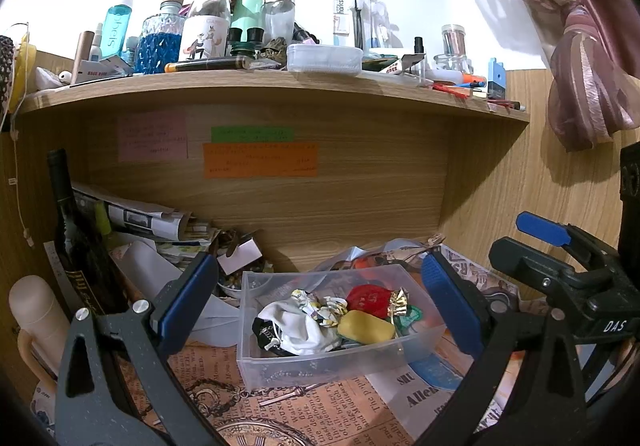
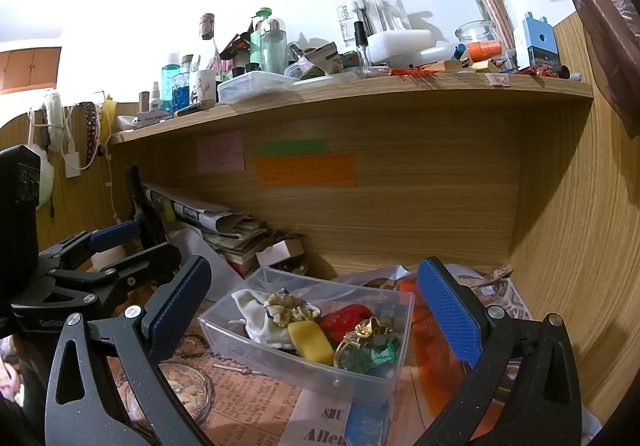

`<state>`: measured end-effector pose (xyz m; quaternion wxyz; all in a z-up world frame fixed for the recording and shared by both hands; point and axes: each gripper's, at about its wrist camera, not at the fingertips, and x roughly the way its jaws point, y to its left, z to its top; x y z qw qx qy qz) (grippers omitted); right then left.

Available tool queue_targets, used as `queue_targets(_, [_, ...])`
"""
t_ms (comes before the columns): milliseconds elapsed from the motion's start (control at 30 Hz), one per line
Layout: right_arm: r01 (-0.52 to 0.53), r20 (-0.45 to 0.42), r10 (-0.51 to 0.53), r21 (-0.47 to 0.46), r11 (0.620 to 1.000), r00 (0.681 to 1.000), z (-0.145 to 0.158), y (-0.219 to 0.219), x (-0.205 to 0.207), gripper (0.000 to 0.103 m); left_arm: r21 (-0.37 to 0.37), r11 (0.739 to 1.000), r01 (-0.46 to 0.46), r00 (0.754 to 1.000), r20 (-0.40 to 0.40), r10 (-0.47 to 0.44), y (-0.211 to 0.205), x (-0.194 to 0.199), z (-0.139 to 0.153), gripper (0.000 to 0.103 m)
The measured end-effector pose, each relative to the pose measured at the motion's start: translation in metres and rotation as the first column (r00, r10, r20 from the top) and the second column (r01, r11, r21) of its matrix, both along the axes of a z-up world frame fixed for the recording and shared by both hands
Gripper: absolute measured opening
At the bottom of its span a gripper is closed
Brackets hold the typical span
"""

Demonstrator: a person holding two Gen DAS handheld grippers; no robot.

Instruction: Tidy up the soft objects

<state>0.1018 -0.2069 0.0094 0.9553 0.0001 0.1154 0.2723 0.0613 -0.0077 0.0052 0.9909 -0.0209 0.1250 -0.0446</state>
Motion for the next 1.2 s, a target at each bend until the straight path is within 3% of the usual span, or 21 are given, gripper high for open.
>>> queue_targets(433, [0.006,0.004,-0.006,0.004,1.0,1.0,0.0002,0.0027,-0.0033,0.103,-0.012,0.999,0.044,0.999,0.013,-0.044,0.005,-0.0034,0.0016,0.103])
queue_targets(1200, [0.008,-0.014,-0.008,0.0,1.0,1.0,-0.0063,0.0031,-0.0016,0.103,-0.01,0.999,0.041,0.999,-0.005,-0.041,0.0034,-0.0007,-0.002,0.103])
